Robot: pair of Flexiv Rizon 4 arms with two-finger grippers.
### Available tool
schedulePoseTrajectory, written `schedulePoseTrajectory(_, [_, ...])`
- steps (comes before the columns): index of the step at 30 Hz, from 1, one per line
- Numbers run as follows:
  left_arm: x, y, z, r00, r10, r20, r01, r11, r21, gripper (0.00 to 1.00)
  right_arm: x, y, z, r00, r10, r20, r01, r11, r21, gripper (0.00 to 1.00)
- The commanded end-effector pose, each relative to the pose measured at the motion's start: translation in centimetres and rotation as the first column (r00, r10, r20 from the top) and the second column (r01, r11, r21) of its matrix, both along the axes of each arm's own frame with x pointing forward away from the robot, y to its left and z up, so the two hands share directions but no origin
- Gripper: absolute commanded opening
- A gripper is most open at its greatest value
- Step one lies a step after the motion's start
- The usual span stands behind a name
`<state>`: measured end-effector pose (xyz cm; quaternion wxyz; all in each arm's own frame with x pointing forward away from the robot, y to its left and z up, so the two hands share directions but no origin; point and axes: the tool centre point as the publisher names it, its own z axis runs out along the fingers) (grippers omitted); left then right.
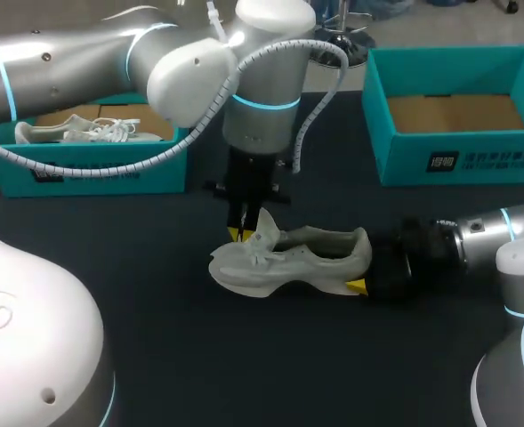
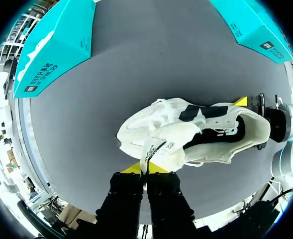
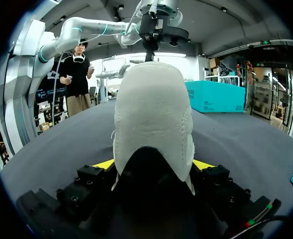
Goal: Take the shoe out of the shoebox, open the shoe tongue, remove and reinsert the insole, then place the shoe into the shoebox
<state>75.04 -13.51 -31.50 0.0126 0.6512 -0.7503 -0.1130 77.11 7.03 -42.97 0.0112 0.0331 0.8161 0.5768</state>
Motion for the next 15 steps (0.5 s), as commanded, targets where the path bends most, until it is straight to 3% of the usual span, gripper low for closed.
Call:
schedulePoseTrajectory(1, [0.6,0.7,0.5,1.000,0.001,-0.007,-0.001,1.000,-0.017,0.42,0.0,0.3,-0.3,1.000,-0.002,0.000,0.002,1.000,-0.004,0.00])
schedulePoseTrajectory(2, [0.7,0.7,0.7,1.000,-0.002,-0.009,0.002,1.000,-0.022,0.44,0.0,0.3,-0.3,1.000,-0.002,0.000,0.002,1.000,-0.004,0.00])
schedulePoseTrajectory(4, [0.9,0.7,0.8,1.000,0.000,-0.010,0.000,1.000,-0.022,0.40,0.0,0.3,-0.3,1.000,-0.002,0.000,0.002,1.000,-0.004,0.00])
schedulePoseTrajectory(6, [1.0,0.7,0.9,1.000,0.000,-0.010,0.000,1.000,-0.021,0.53,0.0,0.3,-0.3,1.000,-0.002,0.000,0.002,1.000,-0.004,0.00])
schedulePoseTrajectory(8, [1.1,0.5,0.8,1.000,0.000,-0.010,-0.001,1.000,-0.021,0.75,0.0,0.3,-0.3,1.000,-0.002,0.000,0.002,1.000,-0.004,0.00])
schedulePoseTrajectory(11, [1.3,0.0,1.0,1.000,0.003,-0.011,-0.004,1.000,-0.028,0.87,0.0,0.3,-0.3,1.000,-0.002,0.000,0.002,1.000,-0.004,0.00])
schedulePoseTrajectory(14, [1.4,-0.6,1.3,1.000,0.000,-0.004,0.000,0.999,-0.038,0.80,0.0,0.3,-0.3,1.000,-0.002,0.000,0.002,1.000,-0.004,0.00])
schedulePoseTrajectory(15, [1.5,-0.8,1.4,1.000,-0.006,0.001,0.006,0.999,-0.039,0.65,0.0,0.3,-0.3,1.000,-0.002,0.000,0.002,1.000,-0.004,0.00])
